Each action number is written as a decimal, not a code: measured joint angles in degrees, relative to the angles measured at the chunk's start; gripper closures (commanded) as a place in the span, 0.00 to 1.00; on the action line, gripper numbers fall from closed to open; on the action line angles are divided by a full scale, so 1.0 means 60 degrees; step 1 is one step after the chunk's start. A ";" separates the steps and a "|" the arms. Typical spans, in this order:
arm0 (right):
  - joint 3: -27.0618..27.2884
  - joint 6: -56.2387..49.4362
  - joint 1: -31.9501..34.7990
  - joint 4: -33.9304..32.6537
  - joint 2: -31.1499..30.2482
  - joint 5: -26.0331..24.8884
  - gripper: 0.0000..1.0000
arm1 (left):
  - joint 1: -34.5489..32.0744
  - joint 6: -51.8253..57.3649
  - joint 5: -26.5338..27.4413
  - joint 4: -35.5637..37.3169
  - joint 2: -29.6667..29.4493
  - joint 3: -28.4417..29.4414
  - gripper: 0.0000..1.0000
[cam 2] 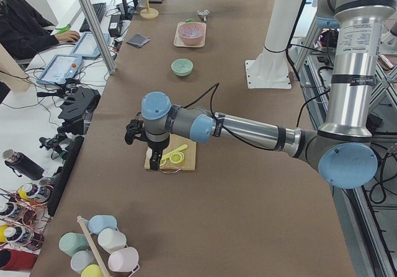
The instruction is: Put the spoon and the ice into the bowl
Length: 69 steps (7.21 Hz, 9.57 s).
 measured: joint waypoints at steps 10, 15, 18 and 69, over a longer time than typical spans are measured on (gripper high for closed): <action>0.0986 0.1142 -0.2215 0.0015 0.1597 0.0466 0.00 | 0.4691 -0.5896 0.2402 -0.4977 -0.1077 0.1040 0.03; 0.1239 0.1443 -0.2245 0.1618 0.1187 0.0549 0.00 | 0.6234 -0.5998 0.3726 -0.5029 -0.1100 0.1051 0.13; 0.1254 0.1705 -0.2300 0.2021 0.1121 0.0564 0.00 | 0.6360 -0.5924 0.3840 -0.5022 -0.1201 0.1269 0.50; 0.0459 0.2744 -0.6809 0.7430 0.1282 -0.1825 1.00 | 0.5336 -0.7263 0.2497 -0.4084 -0.2975 0.1221 1.00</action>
